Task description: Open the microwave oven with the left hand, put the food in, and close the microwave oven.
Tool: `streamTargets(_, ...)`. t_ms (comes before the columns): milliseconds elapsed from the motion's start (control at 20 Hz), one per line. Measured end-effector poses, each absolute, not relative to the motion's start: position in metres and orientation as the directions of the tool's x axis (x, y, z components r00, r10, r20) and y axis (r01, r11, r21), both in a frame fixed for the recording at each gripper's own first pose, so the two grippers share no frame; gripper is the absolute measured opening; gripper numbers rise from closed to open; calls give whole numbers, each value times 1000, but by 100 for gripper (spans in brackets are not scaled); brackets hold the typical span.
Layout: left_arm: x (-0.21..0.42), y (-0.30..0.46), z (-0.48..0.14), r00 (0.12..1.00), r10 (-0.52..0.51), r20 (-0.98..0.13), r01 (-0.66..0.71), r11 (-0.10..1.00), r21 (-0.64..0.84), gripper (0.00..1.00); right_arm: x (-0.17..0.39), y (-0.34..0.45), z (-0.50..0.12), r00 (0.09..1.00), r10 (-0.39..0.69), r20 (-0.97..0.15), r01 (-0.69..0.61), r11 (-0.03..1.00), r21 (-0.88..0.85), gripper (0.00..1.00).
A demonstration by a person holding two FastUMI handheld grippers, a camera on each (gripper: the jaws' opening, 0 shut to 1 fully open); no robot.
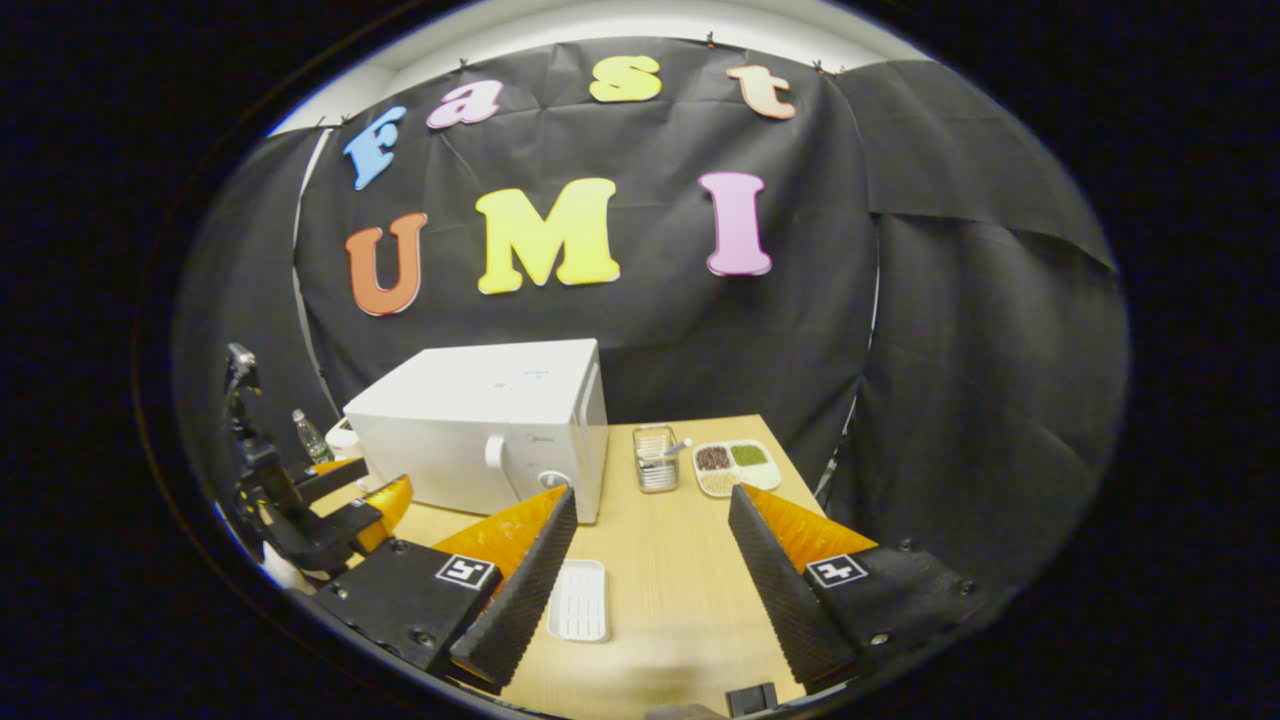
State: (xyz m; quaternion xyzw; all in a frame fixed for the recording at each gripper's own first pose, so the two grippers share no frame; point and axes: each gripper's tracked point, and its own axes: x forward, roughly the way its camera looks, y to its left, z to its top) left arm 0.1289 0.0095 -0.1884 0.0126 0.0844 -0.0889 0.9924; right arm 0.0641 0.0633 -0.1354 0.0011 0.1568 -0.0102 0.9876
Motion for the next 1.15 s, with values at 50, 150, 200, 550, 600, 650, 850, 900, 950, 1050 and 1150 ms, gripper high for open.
streamTargets(50, 112, 15, -174, 972, -177, -153, 178, 984, -10, 96, 62, 72, -126, 959, -7, -284, 1, 1000, -24, 98)
streamTargets(150, 83, 34, -147, 978, -163, -129, 162, 987, -20, 96, 55, 84, -104, 971, 4, -238, -19, 998, -62, 98)
streamTargets(200, 71, 41, -134, 980, -166, -110, 164, 986, -27, 96, 50, 91, -96, 977, 10, -215, -26, 997, -71, 91)
streamTargets(550, 19, 84, -65, 996, -75, -37, 75, 997, -15, 95, 23, 116, -73, 986, 33, -161, -41, 998, -47, 96)
streamTargets(600, 15, 87, -60, 997, -66, -32, 66, 998, -15, 95, 21, 116, -71, 987, 32, -156, -39, 998, -43, 96)
streamTargets(650, 13, 88, -52, 998, -62, -21, 62, 998, -20, 95, 20, 117, -66, 989, 33, -147, -40, 998, -43, 96)
streamTargets(850, 3, 92, -32, 999, -44, 16, 44, 999, -11, 95, 15, 116, -44, 996, 24, -85, -26, 999, -25, 96)
streamTargets(900, 4, 94, -30, 999, -45, 20, 45, 999, -4, 95, 13, 116, -42, 997, 24, -79, -25, 1000, -15, 100)
streamTargets(950, 3, 93, -28, 999, -44, 27, 44, 999, -3, 95, 12, 115, -39, 997, 20, -72, -21, 1000, -17, 100)
streamTargets(1050, 2, 93, -24, 998, -48, 37, 48, 999, -3, 95, 10, 114, -35, 998, 15, -63, -17, 1000, -25, 96)
streamTargets(1150, 1, 91, -24, 998, -55, 29, 56, 998, -17, 86, 8, 114, -33, 998, 16, -59, -17, 1000, -20, 96)
